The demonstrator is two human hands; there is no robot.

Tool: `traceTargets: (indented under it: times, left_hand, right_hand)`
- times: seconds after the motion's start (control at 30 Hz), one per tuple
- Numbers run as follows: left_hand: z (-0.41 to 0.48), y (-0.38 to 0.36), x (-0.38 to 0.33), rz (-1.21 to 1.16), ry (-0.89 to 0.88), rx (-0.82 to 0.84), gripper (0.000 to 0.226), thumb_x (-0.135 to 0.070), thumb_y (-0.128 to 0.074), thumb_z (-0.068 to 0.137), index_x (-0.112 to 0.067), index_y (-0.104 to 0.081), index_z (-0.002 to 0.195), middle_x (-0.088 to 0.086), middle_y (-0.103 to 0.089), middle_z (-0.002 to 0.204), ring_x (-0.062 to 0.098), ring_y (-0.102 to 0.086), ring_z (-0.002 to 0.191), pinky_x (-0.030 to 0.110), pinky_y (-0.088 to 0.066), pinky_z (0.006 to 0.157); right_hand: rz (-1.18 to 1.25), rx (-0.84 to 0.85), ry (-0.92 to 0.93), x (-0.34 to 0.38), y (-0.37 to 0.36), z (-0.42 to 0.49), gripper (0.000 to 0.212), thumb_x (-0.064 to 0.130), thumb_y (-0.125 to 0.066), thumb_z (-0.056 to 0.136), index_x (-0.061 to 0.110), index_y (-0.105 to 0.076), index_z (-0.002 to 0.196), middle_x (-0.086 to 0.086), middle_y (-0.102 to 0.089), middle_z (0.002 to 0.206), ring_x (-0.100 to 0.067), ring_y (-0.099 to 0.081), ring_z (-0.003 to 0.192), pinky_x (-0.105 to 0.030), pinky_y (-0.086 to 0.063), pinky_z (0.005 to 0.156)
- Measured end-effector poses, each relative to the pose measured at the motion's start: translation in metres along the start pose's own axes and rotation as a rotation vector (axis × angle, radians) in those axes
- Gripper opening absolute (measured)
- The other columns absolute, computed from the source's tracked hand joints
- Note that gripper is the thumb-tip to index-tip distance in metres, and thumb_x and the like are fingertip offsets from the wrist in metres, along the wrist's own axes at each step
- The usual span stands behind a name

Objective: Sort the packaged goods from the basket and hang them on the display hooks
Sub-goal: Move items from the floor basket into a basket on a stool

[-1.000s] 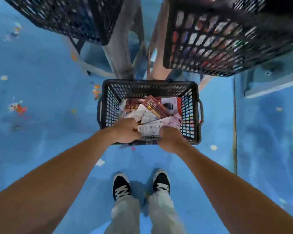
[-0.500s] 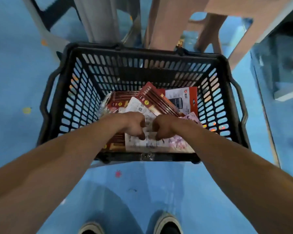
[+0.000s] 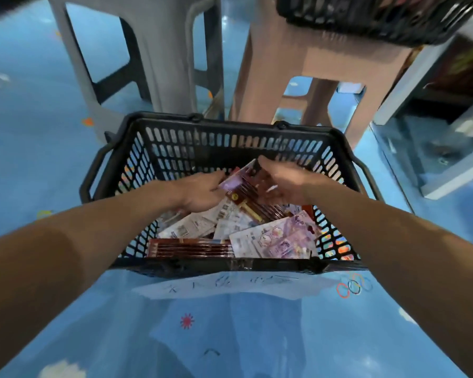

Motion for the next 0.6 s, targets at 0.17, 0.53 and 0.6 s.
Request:
traceTargets:
  times: [0.17,0.53,0.6]
  left_hand:
    - [-0.007,0.002,0.019,-0.321,0.117,0.065,0.033,-0.017,-0.043,0.107,-0.01,-0.047,0.14,0.015,-0.067,0.121,0.02,-0.069,0.085,0.03,-0.054,0.059]
    - [-0.018,0.015,0.029,-0.677,0.237,-0.072,0.03,0.006,-0.041,0.099,-0.002,-0.057,0.122,0.021,-0.065,0.096,0.033,-0.067,0.08,0.05,-0.062,0.079]
    - [-0.017,0.019,0.034,-0.687,0.261,-0.111,0.024,0.003,-0.04,0.1,-0.002,-0.057,0.116,0.022,-0.063,0.095,0.036,-0.064,0.087,0.054,-0.057,0.089]
  right_hand:
    - [-1.023,0.085,0.054,-0.042,-0.008,0.003,0.023,0.018,-0.068,0.095,0.018,-0.065,0.118,-0.012,-0.068,0.121,-0.021,-0.073,0.08,-0.026,-0.056,0.064]
    - [-1.382,0.178,0.053,-0.034,-0.022,0.003,0.042,0.044,-0.079,0.085,0.026,-0.066,0.12,0.003,-0.064,0.115,-0.021,-0.059,0.107,-0.039,-0.051,0.097]
    - [-1.264,0.175,0.079,-0.028,-0.014,0.004,0.03,0.043,-0.074,0.09,0.027,-0.061,0.111,0.006,-0.06,0.107,-0.019,-0.059,0.102,-0.038,-0.049,0.091]
Point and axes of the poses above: each hand's wrist, its own z-axis towards the middle knuckle, its own y-axis out of the back of the hand, x = y × z, the point moved 1 cm from there along z, towards the middle knuckle
